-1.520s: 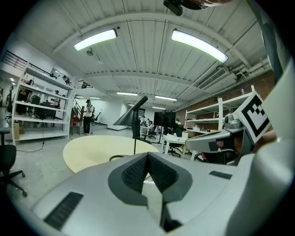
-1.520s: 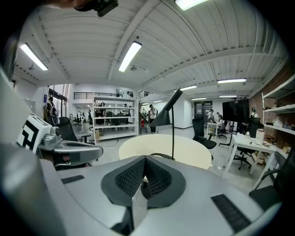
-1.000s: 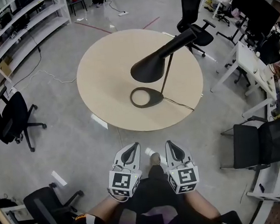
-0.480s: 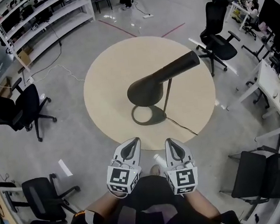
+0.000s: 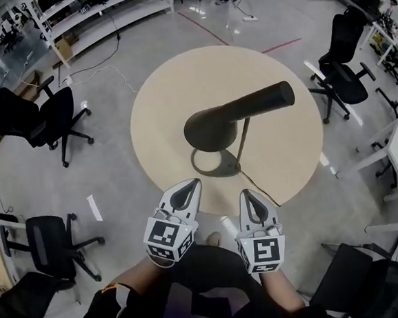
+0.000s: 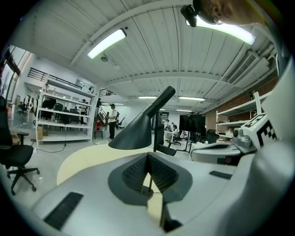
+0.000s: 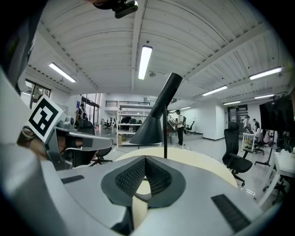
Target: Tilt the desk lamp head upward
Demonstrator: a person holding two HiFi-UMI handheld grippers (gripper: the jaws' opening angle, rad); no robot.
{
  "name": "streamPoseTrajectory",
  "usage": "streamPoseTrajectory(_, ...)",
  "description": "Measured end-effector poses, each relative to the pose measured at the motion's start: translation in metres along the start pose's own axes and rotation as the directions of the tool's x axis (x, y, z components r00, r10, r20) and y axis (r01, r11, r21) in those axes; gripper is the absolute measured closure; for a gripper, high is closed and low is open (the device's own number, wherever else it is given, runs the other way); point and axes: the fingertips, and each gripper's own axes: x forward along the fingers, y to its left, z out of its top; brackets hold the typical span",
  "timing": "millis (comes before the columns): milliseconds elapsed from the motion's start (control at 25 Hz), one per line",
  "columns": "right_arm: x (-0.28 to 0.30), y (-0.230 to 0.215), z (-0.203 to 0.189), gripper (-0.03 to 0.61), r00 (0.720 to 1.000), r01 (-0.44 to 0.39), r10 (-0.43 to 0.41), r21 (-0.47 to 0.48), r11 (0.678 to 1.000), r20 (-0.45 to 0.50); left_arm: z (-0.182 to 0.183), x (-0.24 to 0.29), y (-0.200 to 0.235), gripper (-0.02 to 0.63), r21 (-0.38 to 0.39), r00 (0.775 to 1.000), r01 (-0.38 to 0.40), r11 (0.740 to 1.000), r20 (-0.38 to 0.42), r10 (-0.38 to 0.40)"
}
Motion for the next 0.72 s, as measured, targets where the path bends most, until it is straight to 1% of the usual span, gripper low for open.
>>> streamPoseTrajectory(160,0.014,0.002,0.012,0.565,1.000,-0.025,0.025,-0.017,1.000,-0.004,0.012,0.007,0.013,0.568,-0.018,1.000,-0.010,1.000,0.011,0.010)
streamPoseTrajectory(360,0.026,0.004,0.051,0.565,0.998,-0.053,0.056,-0.076,0.996,0.038,0.030,0.019,0.035,0.568,-0.064,0.999,-0.010,0.998,0.038,0.012)
streamPoseTrajectory(440,0.030,0.004,0.075,0.565,0.994,-0.061,0.071,-0.113,0.992,0.088,0.038,0.022,0.047,0.568,-0.100,0.998,-0.006,0.995,0.054,0.011)
streamPoseTrajectory(560,0.039,0.009,0.123,0.565,0.979,-0.070,0.097,-0.151,0.986,0.178,0.043,0.026,0.069,0.568,-0.162,0.998,0.014,0.987,0.063,-0.004)
streamPoseTrajectory(720,0.051,0.016,0.177,0.565,0.971,-0.074,0.116,-0.197,0.978,0.209,0.046,0.030,0.092,0.567,-0.237,0.997,0.051,0.970,0.073,-0.034)
